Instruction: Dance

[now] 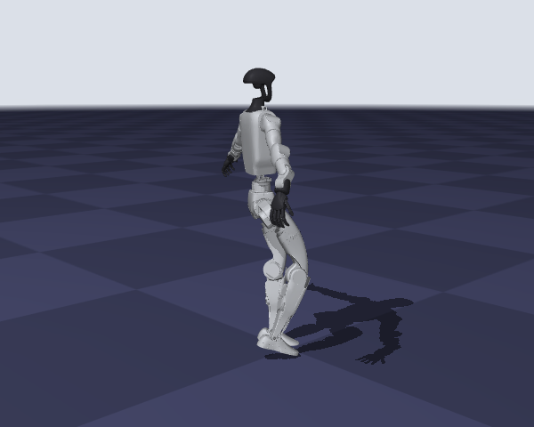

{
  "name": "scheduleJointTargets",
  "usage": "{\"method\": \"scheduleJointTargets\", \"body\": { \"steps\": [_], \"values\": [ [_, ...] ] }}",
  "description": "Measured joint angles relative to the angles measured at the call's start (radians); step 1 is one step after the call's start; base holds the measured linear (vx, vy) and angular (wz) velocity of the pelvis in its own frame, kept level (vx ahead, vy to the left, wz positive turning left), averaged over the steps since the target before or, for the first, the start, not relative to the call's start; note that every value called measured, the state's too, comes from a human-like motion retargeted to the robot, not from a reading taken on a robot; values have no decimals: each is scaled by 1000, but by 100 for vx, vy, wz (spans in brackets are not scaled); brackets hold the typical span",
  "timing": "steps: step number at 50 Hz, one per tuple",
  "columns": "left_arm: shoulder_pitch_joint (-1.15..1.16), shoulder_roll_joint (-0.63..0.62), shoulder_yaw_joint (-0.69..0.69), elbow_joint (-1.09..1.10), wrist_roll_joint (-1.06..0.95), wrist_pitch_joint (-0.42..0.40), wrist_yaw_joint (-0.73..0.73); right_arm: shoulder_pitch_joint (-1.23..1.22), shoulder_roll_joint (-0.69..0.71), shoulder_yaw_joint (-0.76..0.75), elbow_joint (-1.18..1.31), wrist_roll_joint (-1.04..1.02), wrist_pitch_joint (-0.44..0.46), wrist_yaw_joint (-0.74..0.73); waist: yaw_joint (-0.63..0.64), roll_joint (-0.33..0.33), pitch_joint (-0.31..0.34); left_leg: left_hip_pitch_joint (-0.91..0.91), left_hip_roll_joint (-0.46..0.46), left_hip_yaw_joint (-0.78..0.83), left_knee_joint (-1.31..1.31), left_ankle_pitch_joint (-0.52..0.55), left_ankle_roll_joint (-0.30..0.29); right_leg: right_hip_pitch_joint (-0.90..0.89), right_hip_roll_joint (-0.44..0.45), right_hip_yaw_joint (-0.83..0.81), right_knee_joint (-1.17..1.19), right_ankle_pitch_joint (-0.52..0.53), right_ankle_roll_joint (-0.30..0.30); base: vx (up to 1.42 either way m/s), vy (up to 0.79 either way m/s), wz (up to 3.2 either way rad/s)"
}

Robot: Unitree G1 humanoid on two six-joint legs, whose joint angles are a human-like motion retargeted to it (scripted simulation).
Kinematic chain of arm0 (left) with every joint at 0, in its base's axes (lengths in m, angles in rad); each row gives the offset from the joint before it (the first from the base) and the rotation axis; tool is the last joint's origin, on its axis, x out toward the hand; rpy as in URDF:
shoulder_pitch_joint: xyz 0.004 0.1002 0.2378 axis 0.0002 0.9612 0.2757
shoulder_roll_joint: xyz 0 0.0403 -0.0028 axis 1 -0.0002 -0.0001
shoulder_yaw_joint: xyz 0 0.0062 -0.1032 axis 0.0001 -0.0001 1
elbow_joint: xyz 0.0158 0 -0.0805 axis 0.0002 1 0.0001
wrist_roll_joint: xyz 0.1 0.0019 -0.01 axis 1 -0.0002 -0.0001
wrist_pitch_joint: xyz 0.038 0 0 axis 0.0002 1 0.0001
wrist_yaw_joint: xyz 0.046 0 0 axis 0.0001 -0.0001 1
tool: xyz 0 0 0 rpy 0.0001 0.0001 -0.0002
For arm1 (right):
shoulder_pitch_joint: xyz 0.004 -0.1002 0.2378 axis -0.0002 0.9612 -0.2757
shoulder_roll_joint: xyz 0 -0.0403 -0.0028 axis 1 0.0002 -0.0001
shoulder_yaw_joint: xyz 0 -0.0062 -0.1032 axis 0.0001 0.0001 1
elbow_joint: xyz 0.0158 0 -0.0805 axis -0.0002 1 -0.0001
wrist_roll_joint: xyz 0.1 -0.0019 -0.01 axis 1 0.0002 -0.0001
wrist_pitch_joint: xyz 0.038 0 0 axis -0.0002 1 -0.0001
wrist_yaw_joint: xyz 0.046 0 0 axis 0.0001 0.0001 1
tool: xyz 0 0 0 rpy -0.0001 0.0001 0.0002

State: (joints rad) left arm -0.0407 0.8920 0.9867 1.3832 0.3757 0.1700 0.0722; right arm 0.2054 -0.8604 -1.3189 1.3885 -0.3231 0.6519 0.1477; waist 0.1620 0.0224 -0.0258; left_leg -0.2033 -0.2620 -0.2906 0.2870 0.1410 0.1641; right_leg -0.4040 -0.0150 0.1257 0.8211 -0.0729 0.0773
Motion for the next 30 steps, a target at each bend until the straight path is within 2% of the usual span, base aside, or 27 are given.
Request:
{"method": "scheduleJointTargets", "body": {
  "steps": [3,5,9,10,12,13,15,20,23,25,26,28,30],
  "values": [
    [-91,7,-131,-27,66,-14,28,-64,-50,78,7,-78,6,39,-2,-48,25,32,-64,-102,25,4,13,-21,5,97,-215,-15,76,28,-43,282],
    [-137,3,-214,-43,104,-22,55,-103,-79,134,16,-115,-3,31,-8,-77,38,60,-102,-164,38,14,26,-14,8,174,-349,-34,83,39,-47,285],
    [-201,-27,-330,-65,159,-53,77,-175,-77,220,0,-167,-21,-58,-61,-128,58,114,-157,-297,81,25,34,62,33,446,-555,-45,161,36,-49,323],
    [-215,-38,-352,-69,168,-52,79,-188,-65,234,-9,-178,-32,-90,-78,-140,60,125,-163,-328,94,28,36,84,29,475,-588,-49,185,41,-63,341],
    [-234,-61,-391,-85,176,-55,76,-206,-21,249,-27,-194,-52,-165,-88,-156,72,155,-147,-385,135,10,35,155,41,442,-625,-34,184,31,-59,291],
    [-244,-78,-407,-92,174,-60,69,-213,-7,256,-33,-200,-65,-202,-70,-184,67,139,-165,-372,118,40,46,156,7,455,-638,9,184,16,-47,212],
    [-268,-112,-434,-99,171,-67,60,-214,31,257,-29,-215,-106,-266,-22,-214,62,122,-156,-357,122,62,60,168,-19,359,-624,14,133,14,-42,187],
    [-298,-220,-440,-50,123,-85,102,-206,138,244,7,-216,-155,-366,43,-237,101,131,-133,-422,200,115,76,246,-59,222,-617,-16,54,17,-45,233],
    [-298,-264,-388,15,84,-90,118,-235,202,263,39,-194,-212,-389,23,-251,70,23,-102,-363,309,95,95,249,-67,57,-651,-27,-8,-2,-45,262],
    [-297,-283,-364,50,37,-85,127,-257,241,271,61,-173,-233,-405,-7,-242,46,-68,-46,-321,404,23,98,225,-46,-76,-663,-28,-54,-9,-55,293],
    [-289,-299,-347,63,18,-88,132,-259,261,276,63,-160,-238,-411,-15,-237,44,-86,-25,-275,441,-38,98,233,-46,-131,-663,-40,-57,3,-33,275],
    [-263,-340,-310,79,-19,-98,136,-258,302,285,59,-141,-259,-413,-14,-240,50,-83,2,-122,466,-168,98,269,-79,-207,-665,-61,-33,16,-14,231],
    [-240,-382,-270,77,-53,-118,146,-266,360,287,47,-117,-288,-424,-20,-225,52,-110,80,13,510,-328,98,286,-53,-300,-677,-65,-26,10,-31,224]
  ]
}}
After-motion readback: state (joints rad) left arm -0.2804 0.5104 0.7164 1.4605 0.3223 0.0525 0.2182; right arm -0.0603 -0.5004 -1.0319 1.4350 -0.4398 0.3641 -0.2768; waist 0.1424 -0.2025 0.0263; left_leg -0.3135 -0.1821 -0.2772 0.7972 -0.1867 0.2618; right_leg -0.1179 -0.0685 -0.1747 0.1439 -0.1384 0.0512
